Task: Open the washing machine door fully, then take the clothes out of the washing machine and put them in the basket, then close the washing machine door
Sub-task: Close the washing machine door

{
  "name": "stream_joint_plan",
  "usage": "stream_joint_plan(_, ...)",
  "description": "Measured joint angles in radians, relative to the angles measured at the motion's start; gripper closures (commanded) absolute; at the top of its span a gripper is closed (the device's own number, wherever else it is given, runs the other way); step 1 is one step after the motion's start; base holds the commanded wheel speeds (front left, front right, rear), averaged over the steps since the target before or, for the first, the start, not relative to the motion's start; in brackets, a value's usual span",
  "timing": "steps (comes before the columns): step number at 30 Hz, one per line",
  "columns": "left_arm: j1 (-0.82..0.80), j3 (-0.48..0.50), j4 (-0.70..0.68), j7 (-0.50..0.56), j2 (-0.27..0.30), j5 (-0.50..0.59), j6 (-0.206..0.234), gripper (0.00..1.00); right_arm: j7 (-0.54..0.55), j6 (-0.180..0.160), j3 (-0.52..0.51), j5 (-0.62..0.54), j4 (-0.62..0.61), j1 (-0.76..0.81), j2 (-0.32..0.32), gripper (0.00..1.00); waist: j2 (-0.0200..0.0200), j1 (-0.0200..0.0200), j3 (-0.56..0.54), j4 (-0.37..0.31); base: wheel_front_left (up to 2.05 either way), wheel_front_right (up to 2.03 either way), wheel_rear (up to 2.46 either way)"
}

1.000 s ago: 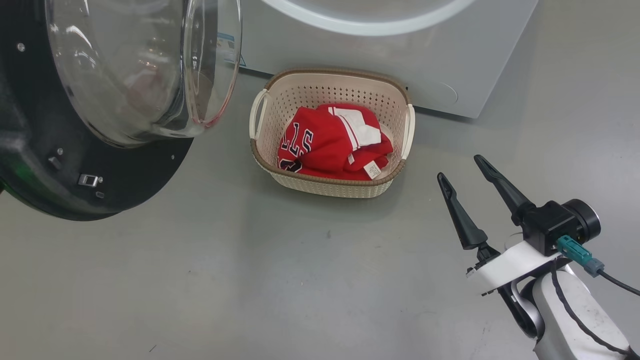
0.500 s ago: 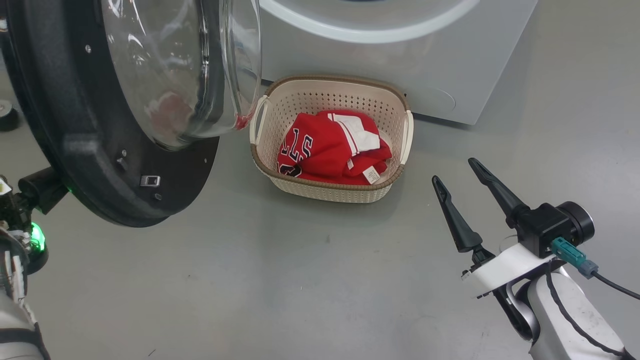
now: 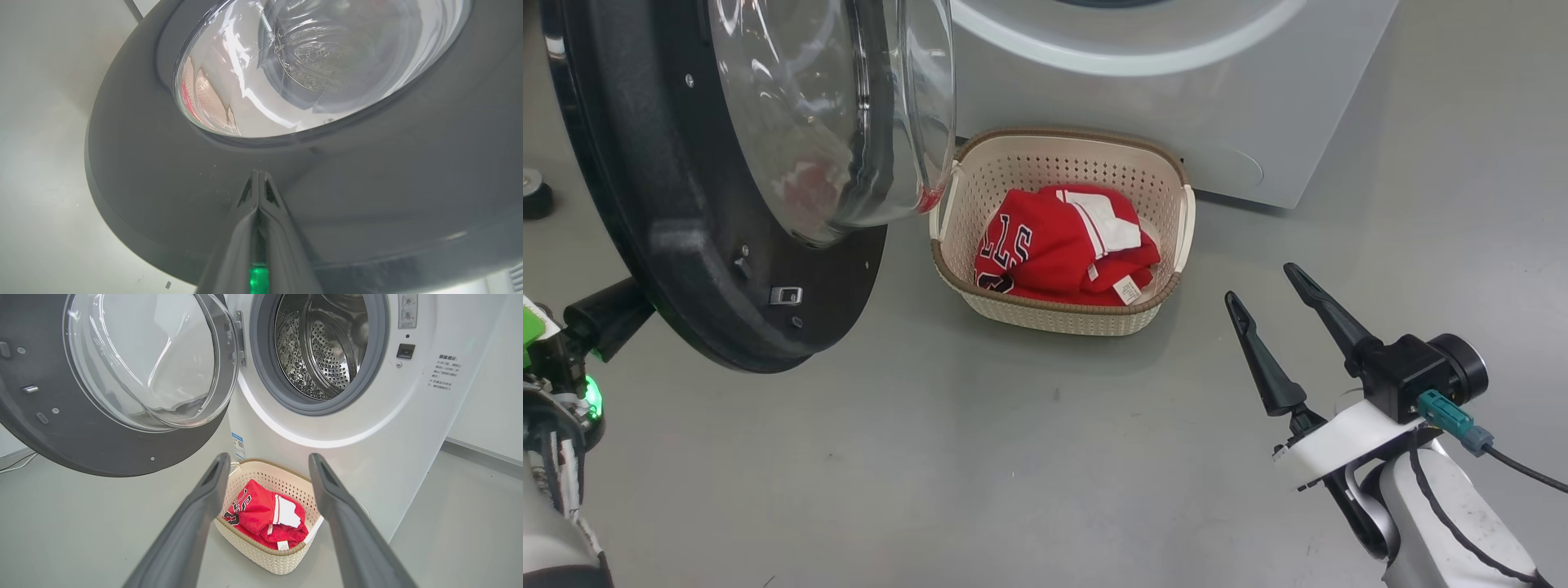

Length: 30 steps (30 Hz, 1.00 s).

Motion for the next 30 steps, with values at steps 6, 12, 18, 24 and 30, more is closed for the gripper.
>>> stream_joint_plan(6, 0.038, -0.019, -0.097, -0.092, 0.0, 0.059, 0.0, 1.0, -0.001, -0.001, -0.004, 0.0, 0.011, 0.009, 0.005, 0.0, 0.0, 0.0, -0.016, 0.0, 0.0, 0.0, 0.0)
stream_joint_plan(12, 0.093, -0.074, -0.211, -0.184, 0.001, 0.119, 0.0, 1.0, -0.001, -0.001, -0.005, 0.001, 0.027, 0.018, 0.013, 0.0, 0.0, 0.0, -0.036, 0.004, 0.0, 0.0, 0.0)
stream_joint_plan(18, 0.191, -0.159, -0.31, -0.3, 0.034, 0.215, 0.0, 1.0, -0.009, -0.001, -0.009, 0.01, 0.037, 0.032, 0.025, 0.0, 0.0, 0.0, -0.069, 0.007, 0.0, 0.0, 0.0)
stream_joint_plan(24, 0.301, -0.241, -0.415, -0.442, 0.081, 0.318, 0.0, 1.0, -0.009, -0.002, -0.015, 0.012, 0.04, 0.041, 0.04, 0.0, 0.0, 0.0, -0.102, 0.011, 0.0, 0.0, 0.0)
stream_joint_plan(30, 0.402, -0.273, -0.484, -0.634, 0.113, 0.401, 0.0, 1.0, -0.009, -0.002, -0.014, 0.012, 0.039, 0.059, 0.052, 0.0, 0.0, 0.0, -0.124, 0.013, 0.0, 0.0, 0.0)
